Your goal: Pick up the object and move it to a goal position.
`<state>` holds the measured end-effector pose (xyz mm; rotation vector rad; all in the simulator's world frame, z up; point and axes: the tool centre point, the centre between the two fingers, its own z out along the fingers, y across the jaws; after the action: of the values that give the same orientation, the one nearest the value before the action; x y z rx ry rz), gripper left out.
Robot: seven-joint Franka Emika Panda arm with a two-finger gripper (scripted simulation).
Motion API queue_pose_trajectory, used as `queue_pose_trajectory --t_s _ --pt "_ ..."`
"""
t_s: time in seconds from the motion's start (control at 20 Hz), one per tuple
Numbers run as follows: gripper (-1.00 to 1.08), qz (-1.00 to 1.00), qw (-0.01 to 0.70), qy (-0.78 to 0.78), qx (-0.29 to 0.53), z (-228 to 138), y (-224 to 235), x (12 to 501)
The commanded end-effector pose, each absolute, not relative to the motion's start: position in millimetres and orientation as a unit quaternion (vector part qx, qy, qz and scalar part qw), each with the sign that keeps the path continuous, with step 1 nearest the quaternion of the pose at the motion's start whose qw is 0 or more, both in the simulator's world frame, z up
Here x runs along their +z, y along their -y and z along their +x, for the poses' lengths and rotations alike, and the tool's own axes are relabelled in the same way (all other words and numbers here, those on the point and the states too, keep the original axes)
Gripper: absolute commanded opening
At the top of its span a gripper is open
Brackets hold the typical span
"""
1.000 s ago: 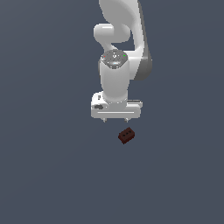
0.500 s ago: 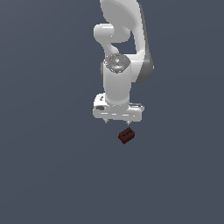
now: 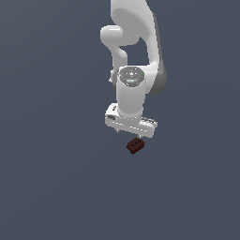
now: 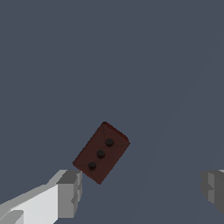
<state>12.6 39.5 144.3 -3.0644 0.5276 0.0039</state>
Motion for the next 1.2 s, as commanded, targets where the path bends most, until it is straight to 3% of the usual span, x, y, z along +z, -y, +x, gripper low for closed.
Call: queue_pose_trajectory --t_s 0.0,1.15 --pt "1.00 -0.980 0.015 -0.199 0.002 12.9 -43.8 137.8" --pt "1.00 -0.900 0.002 -0.436 0.001 11.6 -77.4 84.7"
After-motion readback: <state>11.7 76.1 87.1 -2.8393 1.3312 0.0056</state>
